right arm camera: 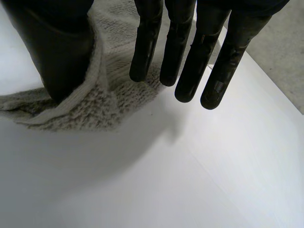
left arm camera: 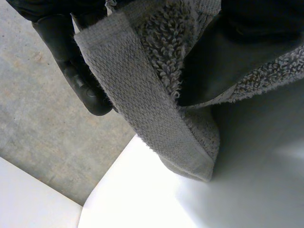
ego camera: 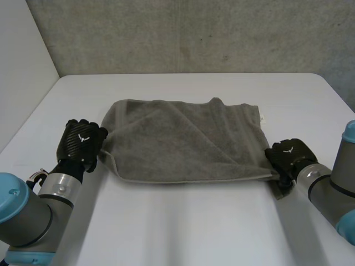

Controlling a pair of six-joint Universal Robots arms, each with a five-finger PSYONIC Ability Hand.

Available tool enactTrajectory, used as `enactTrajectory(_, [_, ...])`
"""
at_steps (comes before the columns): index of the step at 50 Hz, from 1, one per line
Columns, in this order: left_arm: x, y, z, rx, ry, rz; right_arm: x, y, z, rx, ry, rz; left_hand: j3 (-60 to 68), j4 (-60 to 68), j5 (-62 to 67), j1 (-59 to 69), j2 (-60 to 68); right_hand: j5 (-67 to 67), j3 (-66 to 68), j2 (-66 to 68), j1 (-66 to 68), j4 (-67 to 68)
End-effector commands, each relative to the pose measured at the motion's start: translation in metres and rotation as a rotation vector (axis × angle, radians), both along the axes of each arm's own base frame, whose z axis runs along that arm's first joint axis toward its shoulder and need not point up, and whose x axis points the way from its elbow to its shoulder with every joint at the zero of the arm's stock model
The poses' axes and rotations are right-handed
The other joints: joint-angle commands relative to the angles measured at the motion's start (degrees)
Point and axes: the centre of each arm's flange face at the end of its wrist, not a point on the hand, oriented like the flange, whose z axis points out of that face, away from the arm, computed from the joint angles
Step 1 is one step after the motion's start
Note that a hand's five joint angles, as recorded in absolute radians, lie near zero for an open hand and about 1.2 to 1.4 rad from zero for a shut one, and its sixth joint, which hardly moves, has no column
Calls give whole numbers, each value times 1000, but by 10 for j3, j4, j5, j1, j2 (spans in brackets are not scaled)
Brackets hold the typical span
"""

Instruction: Fold the towel.

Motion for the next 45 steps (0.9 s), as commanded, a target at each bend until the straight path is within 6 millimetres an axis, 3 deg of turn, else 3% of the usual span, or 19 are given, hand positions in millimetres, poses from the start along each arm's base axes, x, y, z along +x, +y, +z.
enactTrajectory(1, [0,0,2,-7,1,2,-5,2,-2,21,-21,-24,-84,-69,-147,-38,-56,-3,-19,-26,-15,-18])
enactTrajectory(6, [2,-1,3,-9,4,8,-11,0,-7,40,-21,-39,-84,-69,-147,-38,-56,59,43,37,47,44])
enactTrajectory(10, [3,-2,3,-9,4,11,-12,0,-7,41,-25,-39,-84,-69,-147,-38,-56,399,382,376,387,383])
enactTrajectory(15, [3,-2,8,-19,20,14,-19,-9,11,-19,-30,-61,-84,-69,-147,-38,-56,400,384,378,388,385])
enactTrajectory(18, [5,-4,26,-60,74,34,-24,-13,48,-143,-51,-73,-84,-69,-147,-38,-56,400,384,378,388,385])
enactTrajectory(19, [7,-5,40,-87,120,45,-26,-13,69,-217,-62,-71,-84,-69,-147,-38,-56,400,384,378,388,385])
enactTrajectory(20, [10,-5,59,-120,190,53,-26,-13,69,-218,-62,-71,-84,-69,-147,-38,-56,400,384,378,388,385])
enactTrajectory(21, [10,-5,59,-120,190,53,-27,-12,91,-292,-70,-62,-84,-69,-147,-38,-56,400,384,378,388,385])
enactTrajectory(22, [11,-4,76,-149,252,50,-28,-10,112,-361,-79,-54,-84,-69,-147,-38,-56,400,384,378,388,385])
enactTrajectory(23, [12,0,93,-165,311,43,-28,-10,113,-361,-79,-54,-84,-69,-147,-38,-56,400,384,378,388,385])
enactTrajectory(25, [14,6,108,-166,356,38,-26,-1,154,-490,-87,-24,-84,-69,-147,-38,-56,400,384,378,388,385])
enactTrajectory(26, [14,6,108,-166,356,38,-26,-1,154,-491,-87,-24,-84,-69,-147,-38,-56,400,384,378,388,385])
enactTrajectory(28, [18,16,139,-174,418,26,-23,14,196,-629,-70,23,-84,-69,-147,-38,-56,400,384,378,388,385])
enactTrajectory(33, [27,24,167,-135,471,43,-20,32,224,-697,32,109,-84,-69,-147,-38,-56,400,384,378,388,385])
enactTrajectory(39, [30,22,167,-15,461,73,-19,36,213,-593,145,154,-84,-69,-147,-38,-56,400,384,378,388,385])
enactTrajectory(41, [29,17,155,36,449,83,-16,28,182,-444,198,190,-84,-69,-147,-38,-56,400,384,378,388,385])
enactTrajectory(42, [28,11,139,93,432,98,-16,28,182,-443,198,190,-84,-69,-147,-38,-56,400,384,378,388,385])
enactTrajectory(44, [27,6,125,144,415,109,-15,21,152,-318,231,213,-84,-69,-147,-38,-56,400,384,378,388,385])
enactTrajectory(45, [27,6,125,144,415,109,-15,21,152,-317,231,214,-84,-69,-147,-38,-56,400,384,378,388,385])
